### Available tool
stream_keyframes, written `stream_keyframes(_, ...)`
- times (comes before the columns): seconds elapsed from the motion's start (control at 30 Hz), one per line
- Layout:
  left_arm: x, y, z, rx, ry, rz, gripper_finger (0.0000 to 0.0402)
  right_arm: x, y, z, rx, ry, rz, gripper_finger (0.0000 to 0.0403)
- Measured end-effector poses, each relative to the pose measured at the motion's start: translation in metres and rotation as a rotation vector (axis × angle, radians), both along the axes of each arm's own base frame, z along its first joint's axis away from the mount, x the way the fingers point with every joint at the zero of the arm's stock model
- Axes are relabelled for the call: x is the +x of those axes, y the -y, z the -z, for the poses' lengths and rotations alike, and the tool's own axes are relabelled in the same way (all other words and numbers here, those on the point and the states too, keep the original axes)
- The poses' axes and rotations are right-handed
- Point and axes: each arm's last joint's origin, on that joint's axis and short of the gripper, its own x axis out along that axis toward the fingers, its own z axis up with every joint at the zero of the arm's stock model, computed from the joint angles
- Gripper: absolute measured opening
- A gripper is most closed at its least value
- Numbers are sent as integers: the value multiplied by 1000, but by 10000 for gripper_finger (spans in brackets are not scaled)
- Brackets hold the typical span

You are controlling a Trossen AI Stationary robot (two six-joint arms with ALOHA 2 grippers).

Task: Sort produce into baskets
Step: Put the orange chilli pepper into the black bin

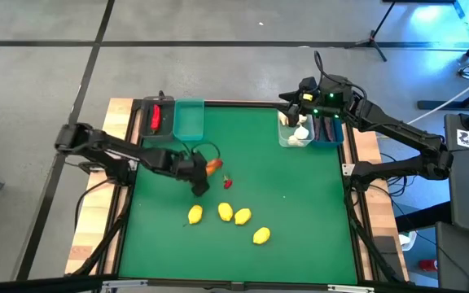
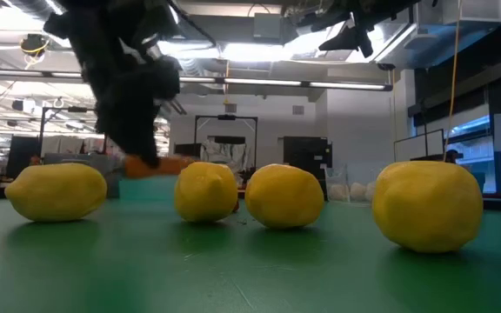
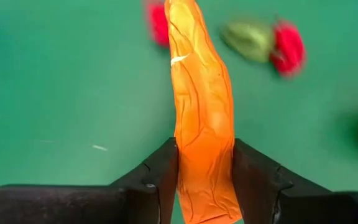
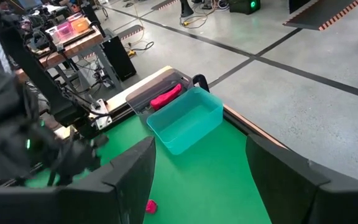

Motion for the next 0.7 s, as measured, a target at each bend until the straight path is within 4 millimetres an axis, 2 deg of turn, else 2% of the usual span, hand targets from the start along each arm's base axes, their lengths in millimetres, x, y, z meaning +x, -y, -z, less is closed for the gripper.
stream_keyframes(0.17,-20,-35,-35,56,125,-196,126,0,0,0,0,0,0,248)
stream_keyframes(0.33,-56,-68,-64,164,222,-529,127,0,0,0,-1,2,1,248)
stream_keyframes(0.5,-86,-91,-74,287,205,-790,127,0,0,-1,-3,5,0,248)
stream_keyframes(0.7,-96,-116,-67,324,93,-872,127,0,0,-1,-7,5,-1,248)
